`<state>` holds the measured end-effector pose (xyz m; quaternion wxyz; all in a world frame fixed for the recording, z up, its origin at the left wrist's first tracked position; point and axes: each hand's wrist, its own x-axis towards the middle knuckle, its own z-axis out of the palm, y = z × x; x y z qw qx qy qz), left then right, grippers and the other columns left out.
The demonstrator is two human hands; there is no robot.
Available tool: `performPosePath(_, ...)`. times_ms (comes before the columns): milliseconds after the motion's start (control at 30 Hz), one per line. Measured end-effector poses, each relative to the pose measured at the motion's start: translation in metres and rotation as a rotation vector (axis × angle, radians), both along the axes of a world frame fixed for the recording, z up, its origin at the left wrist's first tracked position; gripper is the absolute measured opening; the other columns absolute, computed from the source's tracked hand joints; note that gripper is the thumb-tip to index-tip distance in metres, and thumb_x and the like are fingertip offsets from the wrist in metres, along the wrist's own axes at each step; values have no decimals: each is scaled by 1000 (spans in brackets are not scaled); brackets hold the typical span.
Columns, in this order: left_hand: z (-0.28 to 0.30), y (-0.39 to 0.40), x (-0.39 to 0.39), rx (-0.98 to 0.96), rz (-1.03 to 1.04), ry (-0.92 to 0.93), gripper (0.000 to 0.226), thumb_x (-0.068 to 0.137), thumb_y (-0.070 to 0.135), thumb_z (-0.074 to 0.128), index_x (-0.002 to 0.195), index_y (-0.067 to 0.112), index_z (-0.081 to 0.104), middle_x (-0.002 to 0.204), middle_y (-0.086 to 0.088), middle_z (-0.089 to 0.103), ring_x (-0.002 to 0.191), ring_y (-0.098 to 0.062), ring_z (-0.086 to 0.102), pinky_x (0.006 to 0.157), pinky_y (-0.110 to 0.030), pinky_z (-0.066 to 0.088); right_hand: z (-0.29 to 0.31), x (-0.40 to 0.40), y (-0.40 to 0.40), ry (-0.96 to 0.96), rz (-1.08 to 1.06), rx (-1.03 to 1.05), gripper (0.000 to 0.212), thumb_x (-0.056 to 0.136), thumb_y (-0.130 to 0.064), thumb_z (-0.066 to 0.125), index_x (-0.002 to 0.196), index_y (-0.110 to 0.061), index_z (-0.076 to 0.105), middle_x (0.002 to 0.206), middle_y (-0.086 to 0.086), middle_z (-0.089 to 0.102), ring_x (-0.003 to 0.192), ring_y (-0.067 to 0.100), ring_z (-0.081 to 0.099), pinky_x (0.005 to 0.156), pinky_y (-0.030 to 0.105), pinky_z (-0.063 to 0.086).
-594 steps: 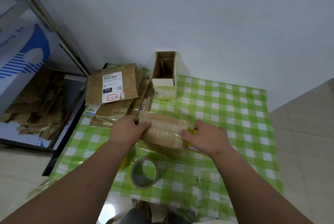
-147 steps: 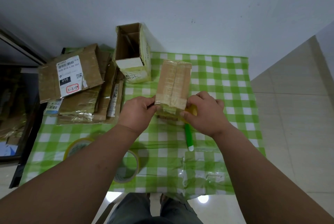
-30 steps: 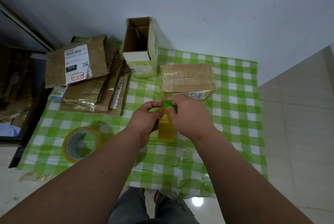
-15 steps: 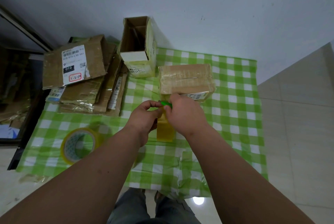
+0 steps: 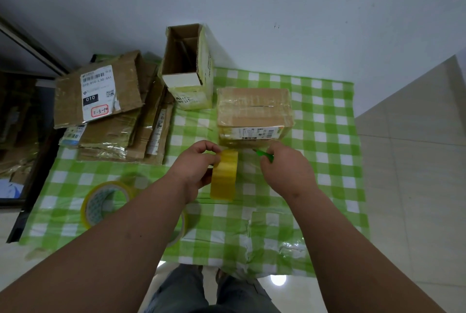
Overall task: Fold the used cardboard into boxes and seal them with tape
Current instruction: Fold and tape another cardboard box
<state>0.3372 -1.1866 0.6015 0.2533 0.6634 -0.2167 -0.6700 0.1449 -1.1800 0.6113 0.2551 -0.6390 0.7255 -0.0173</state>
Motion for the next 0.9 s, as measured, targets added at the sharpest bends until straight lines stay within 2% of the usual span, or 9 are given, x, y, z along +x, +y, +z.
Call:
performPosePath(100,1,4,-1,0,-39,6,25,93,2,57,85,23,67,81,-5,60,59,-18,51,55,-29,41,-16,0,10,7,-20,131,24,98,-28,47,114,-14,57,107,8,63,93,29,60,76,36,47)
performPosePath(267,0,10,2,-12,-54,21,25,93,3,59,84,25,68,84,-6,58,61,-19,49,57,-30,40,-29,5,23,111,45,225,35,96,-25,45,130,-22,55,129,5,57,120,30,53,98,42,38)
performPosePath(333,0,11,3,-18,-55,26,26,93,3,59,82,25,68,84,-7,58,61,-18,49,57,-30,39,-23,10,22,-193,-150,145,39,97,-28,52,135,-22,57,136,5,55,124,27,52,104,44,41)
performPosePath(400,0,13,4,-26,-59,38,28,93,4,60,79,26,69,84,-7,58,64,-20,49,58,-30,39,-12,21,19,-611,-359,97,34,94,-26,61,126,-17,64,127,4,62,114,19,58,103,42,46)
performPosePath(467,1,14,2,-32,-72,49,28,93,4,60,78,26,69,85,-8,60,69,-22,50,60,-31,39,-4,30,17,-775,-416,103,24,89,-23,69,112,-15,70,113,2,68,102,14,62,97,37,50)
performPosePath(567,3,16,1,-36,-80,60,23,93,4,59,84,23,67,81,-7,62,67,-22,51,60,-30,39,-4,38,15,-715,-339,56,4,84,-19,74,86,-17,71,95,3,70,91,19,64,88,43,54)
performPosePath(667,5,19,1,-50,-120,10,18,93,6,60,92,24,67,82,-6,60,64,-18,49,55,-26,38,-6,40,14,-650,-287,34,18,85,-19,72,72,-28,63,89,0,67,85,18,62,86,48,52)
performPosePath(800,10,18,3,-71,-144,-118,37,94,15,62,124,36,52,97,-4,71,71,-20,69,61,-29,49,-8,39,18,-550,-184,-56,29,89,-18,64,68,-35,52,88,-13,58,92,16,58,93,52,45)
performPosePath(900,9,9,8,-210,-109,-378,56,97,22,56,146,39,34,98,-2,68,83,-25,72,71,-39,54,-10,34,19,-456,-109,-66,24,92,-16,57,75,-31,52,95,-11,60,98,15,55,96,39,34)
